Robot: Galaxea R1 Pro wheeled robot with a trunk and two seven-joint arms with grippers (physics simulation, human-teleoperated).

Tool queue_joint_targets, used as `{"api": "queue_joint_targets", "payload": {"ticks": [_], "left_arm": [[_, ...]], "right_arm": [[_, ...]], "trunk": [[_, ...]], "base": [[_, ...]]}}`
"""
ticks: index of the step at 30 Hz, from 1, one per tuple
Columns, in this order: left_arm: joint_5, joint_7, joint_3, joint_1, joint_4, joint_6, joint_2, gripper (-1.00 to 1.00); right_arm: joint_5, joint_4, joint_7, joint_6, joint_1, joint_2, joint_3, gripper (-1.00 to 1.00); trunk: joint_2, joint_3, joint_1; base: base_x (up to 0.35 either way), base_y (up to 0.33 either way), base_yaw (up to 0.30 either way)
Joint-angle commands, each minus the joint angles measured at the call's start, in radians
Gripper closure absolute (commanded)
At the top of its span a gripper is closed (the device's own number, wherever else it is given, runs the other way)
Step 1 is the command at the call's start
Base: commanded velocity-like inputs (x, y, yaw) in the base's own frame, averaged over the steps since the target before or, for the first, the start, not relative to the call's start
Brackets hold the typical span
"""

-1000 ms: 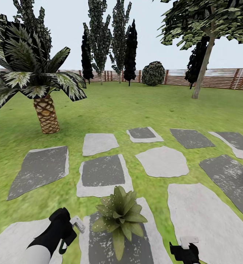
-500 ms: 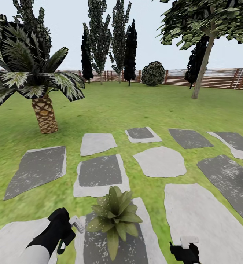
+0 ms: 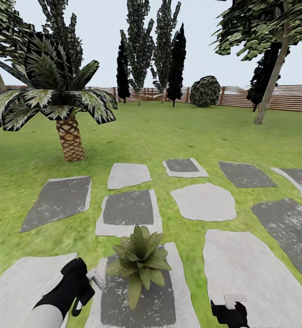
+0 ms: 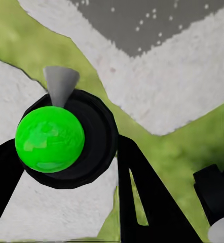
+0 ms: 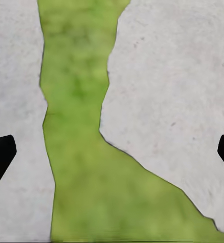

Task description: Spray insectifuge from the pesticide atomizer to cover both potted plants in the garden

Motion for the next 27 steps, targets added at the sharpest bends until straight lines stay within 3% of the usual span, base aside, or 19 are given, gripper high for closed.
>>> {"api": "queue_joint_targets", "payload": {"ticks": [1, 7, 22, 27], "left_arm": [[-0.008, -0.008, 0.005, -0.001, -0.001, 0.002, -0.002, 1.0], [-0.008, -0.008, 0.008, -0.001, 0.002, 0.002, -0.005, 1.0], [-0.008, -0.008, 0.008, -0.002, 0.01, 0.002, -0.005, 1.0], [-0.008, -0.008, 0.007, -0.002, 0.01, 0.003, -0.004, 1.0]], "right_arm": [[0.011, 0.002, -0.001, -0.005, -0.001, 0.0, -0.008, -1.0], [0.011, 0.002, -0.001, -0.005, -0.001, 0.0, -0.008, -1.0], [0.011, 0.002, 0.0, -0.004, -0.001, 0.002, -0.008, -1.0], [0.011, 0.003, 0.0, -0.005, -0.001, 0.002, -0.006, -1.0]], "trunk": [[0.0, -0.001, -0.001], [0.0, -0.001, -0.001], [0.0, -0.001, -0.001], [0.0, -0.001, -0.001]], "base": [[-0.243, -0.198, 0.218], [-0.179, -0.219, 0.192], [-0.004, -0.273, 0.009], [0.0, -0.276, 0.185]]}}
